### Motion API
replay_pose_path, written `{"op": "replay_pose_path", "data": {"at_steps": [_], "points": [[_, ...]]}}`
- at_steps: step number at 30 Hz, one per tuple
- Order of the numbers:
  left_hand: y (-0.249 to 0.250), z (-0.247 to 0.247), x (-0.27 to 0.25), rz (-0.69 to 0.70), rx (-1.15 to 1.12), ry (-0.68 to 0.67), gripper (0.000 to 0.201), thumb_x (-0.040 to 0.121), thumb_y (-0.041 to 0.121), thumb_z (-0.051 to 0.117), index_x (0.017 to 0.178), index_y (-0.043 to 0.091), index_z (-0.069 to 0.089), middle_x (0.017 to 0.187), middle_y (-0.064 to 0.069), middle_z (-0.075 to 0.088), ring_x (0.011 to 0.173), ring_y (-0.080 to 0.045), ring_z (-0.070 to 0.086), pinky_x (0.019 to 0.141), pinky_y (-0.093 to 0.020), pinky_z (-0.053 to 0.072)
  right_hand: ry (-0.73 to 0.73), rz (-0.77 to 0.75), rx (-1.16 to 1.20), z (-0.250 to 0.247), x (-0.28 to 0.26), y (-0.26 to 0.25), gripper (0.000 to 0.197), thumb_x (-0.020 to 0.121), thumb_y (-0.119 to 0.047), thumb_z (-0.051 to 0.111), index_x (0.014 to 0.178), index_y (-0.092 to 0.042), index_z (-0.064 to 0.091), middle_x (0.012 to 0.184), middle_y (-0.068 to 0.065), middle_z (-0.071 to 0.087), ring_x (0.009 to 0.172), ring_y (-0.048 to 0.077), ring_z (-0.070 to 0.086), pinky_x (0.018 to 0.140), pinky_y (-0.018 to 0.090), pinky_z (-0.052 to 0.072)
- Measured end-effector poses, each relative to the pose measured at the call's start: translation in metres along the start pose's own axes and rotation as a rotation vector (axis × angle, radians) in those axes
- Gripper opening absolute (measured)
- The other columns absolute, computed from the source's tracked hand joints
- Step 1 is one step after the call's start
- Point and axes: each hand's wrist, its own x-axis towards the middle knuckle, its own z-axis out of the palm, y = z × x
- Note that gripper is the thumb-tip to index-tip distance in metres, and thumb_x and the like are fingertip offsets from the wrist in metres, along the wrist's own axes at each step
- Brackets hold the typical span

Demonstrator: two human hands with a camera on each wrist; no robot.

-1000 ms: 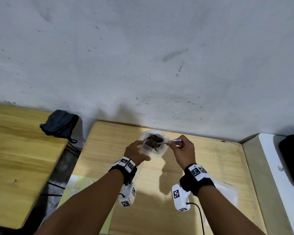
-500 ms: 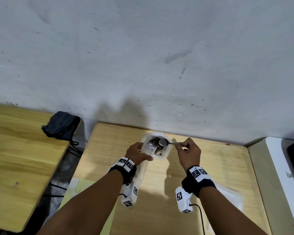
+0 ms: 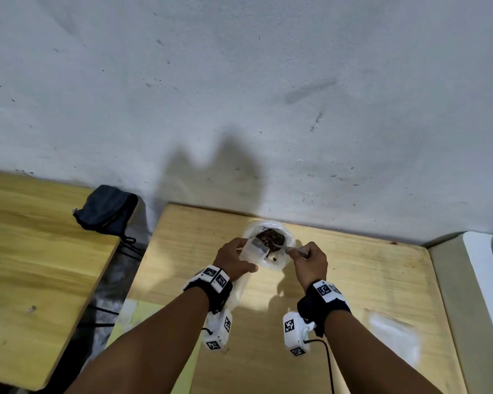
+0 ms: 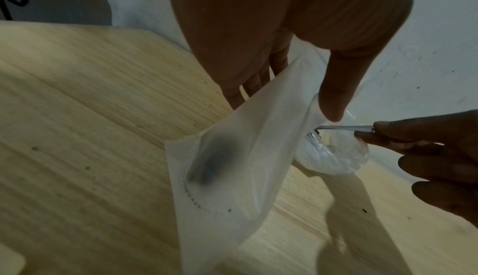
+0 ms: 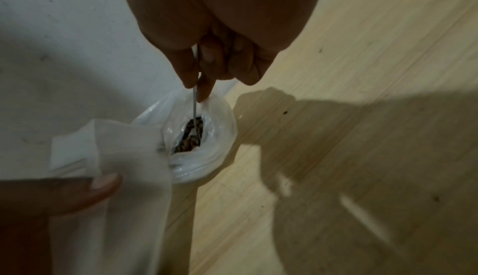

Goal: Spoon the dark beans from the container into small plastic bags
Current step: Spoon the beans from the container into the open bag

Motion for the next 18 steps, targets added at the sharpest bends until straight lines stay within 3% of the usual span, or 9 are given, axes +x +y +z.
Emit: {"op": "replay_pose_path", "data": {"at_steps": [4, 9, 14, 18], "points": [[-0.001, 0.002, 0.0, 0.004, -0.007, 0.019, 0.071, 0.06, 0.014, 0.086, 0.124, 0.016, 0.056, 0.124, -0.004, 0.062, 0.109, -0.022, 0.059, 0.091, -0.035, 0.051, 0.017, 0.127, 0.074, -0.005, 0.008, 0.001, 0.029, 0.071, -0.018, 0.081, 0.068, -0.012, 0.053, 0.064, 0.004, 0.055, 0.059, 0.024, 0.048, 0.06, 0.03, 0.041], [0.0, 0.003, -0.003, 0.001, -0.025, 0.03, 0.075, 0.056, 0.015, 0.088, 0.124, 0.017, 0.056, 0.124, -0.002, 0.061, 0.108, -0.019, 0.057, 0.089, -0.029, 0.049, 0.067, 0.238, 0.207, -0.018, 0.01, 0.001, 0.019, 0.069, -0.01, 0.08, 0.076, -0.011, 0.063, 0.058, 0.006, 0.046, 0.047, 0.019, 0.034, 0.047, 0.026, 0.029], [0.0, 0.003, -0.01, 0.014, -0.005, 0.038, 0.08, 0.054, 0.016, 0.088, 0.126, 0.018, 0.055, 0.124, -0.001, 0.061, 0.112, -0.019, 0.056, 0.093, -0.032, 0.049, 0.093, 0.193, 0.283, -0.038, 0.004, -0.007, 0.013, 0.079, -0.006, 0.074, 0.083, -0.006, 0.061, 0.049, 0.003, 0.047, 0.039, 0.016, 0.031, 0.041, 0.022, 0.026], [0.0, 0.003, -0.015, 0.017, 0.014, 0.042, 0.081, 0.053, 0.016, 0.088, 0.127, 0.019, 0.054, 0.125, -0.001, 0.061, 0.113, -0.019, 0.056, 0.094, -0.034, 0.049, 0.101, 0.123, 0.347, -0.052, -0.002, -0.016, 0.014, 0.08, -0.005, 0.072, 0.085, -0.005, 0.059, 0.052, -0.002, 0.062, 0.041, 0.016, 0.03, 0.041, 0.022, 0.026]]}}
